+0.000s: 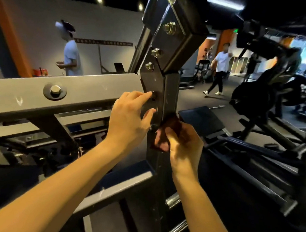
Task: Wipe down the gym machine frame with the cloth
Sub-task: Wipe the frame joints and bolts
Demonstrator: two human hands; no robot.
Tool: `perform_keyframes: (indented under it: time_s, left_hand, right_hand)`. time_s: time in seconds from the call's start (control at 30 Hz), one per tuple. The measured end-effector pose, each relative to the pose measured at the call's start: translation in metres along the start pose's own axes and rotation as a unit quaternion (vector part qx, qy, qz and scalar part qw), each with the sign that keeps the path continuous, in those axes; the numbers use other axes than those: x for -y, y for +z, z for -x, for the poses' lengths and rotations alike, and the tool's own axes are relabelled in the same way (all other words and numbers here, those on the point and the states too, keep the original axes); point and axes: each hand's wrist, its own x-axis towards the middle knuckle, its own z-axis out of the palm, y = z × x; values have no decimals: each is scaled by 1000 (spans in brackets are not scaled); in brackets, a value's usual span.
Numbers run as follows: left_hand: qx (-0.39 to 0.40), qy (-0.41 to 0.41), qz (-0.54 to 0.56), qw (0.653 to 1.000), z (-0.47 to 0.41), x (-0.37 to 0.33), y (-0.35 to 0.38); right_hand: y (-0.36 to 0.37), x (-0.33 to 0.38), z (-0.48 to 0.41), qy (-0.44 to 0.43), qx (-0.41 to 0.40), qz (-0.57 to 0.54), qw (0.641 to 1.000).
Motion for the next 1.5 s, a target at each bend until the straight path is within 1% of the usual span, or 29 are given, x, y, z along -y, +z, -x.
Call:
perform_keyframes:
  time_s: [0.07,0.17,0.3,0.37,0.4,0.5,0.57,0.63,0.73,0.77,0.8,0.87,0.9,0.93,1.0,1.03,1.1,1.13,1.17,1.2,1.27,1.3,1.37,1.43,1.47,1.5]
  left_hand:
    - [-7,-4,6,1000,-3,2,1]
    - [-20,-19,33,999,-9,5,1]
    - [-36,-11,68,997,-18,10,0]
    - [-55,-8,74,996,-21,12,3]
    - [-65,-6,76,995,-22,13,5]
    - [-92,5,75,993,-22,14,13]
    - [-104,10,75,992,-21,15,15]
    - [-104,18,78,991,-21,16,15]
    - [-101,30,86,991,-21,18,14]
    - [-101,33,90,990,-21,19,14]
    - [-102,34,93,990,-22,20,15]
    - [-103,35,101,989,-21,21,16]
    - [-102,36,102,989,-21,21,16]
    - [-102,37,103,989,-22,21,17]
    - [-103,36,104,989,-22,21,17]
    - [-101,35,107,989,-22,21,17]
    - [-100,35,112,988,-22,21,16]
    - [-100,35,113,988,-22,21,16]
    - [-100,37,114,988,-22,22,15]
    - [-99,38,115,988,-22,22,15]
    - [-101,39,113,988,-21,22,16]
    - [-103,39,112,988,-21,22,17]
    - [-107,36,115,987,-20,21,17]
    - [-106,31,119,987,-20,20,18]
    - [-103,28,122,987,-20,20,17]
    - [-99,25,124,987,-20,21,17]
  right_hand:
    - [4,5,-6,-17,-17,8,1000]
    - [9,24,-29,-67,-36,44,996]
    - [19,57,-54,-150,-32,67,986]
    - [19,53,-51,-175,-29,81,981]
    - [16,44,-44,-175,-26,90,980]
    - [3,15,-18,-137,12,98,986]
    - [4,17,-20,-144,24,100,984]
    - [13,38,-40,-188,9,119,975]
    - [24,64,-63,-272,-16,146,951]
    - [22,58,-63,-275,-17,141,951]
    - [17,44,-58,-259,-7,129,957]
    - [2,7,-37,-205,34,112,972]
    - [-5,-7,-26,-195,52,118,972]
    - [-11,-15,-20,-191,62,134,970]
    - [-8,-5,-27,-186,72,158,967]
    - [-2,8,-36,-191,67,159,966]
    - [11,40,-55,-248,26,185,951]
    - [17,49,-60,-275,6,198,941]
    - [19,50,-61,-285,3,195,938]
    - [17,41,-57,-271,15,182,945]
    - [3,11,-34,-186,75,148,969]
    - [-7,-4,-21,-158,103,145,971]
    - [-20,-17,-10,-162,123,191,960]
    - [-13,-4,-24,-160,109,218,956]
    - [-5,12,-34,-185,84,220,954]
    - [4,30,-45,-232,52,226,945]
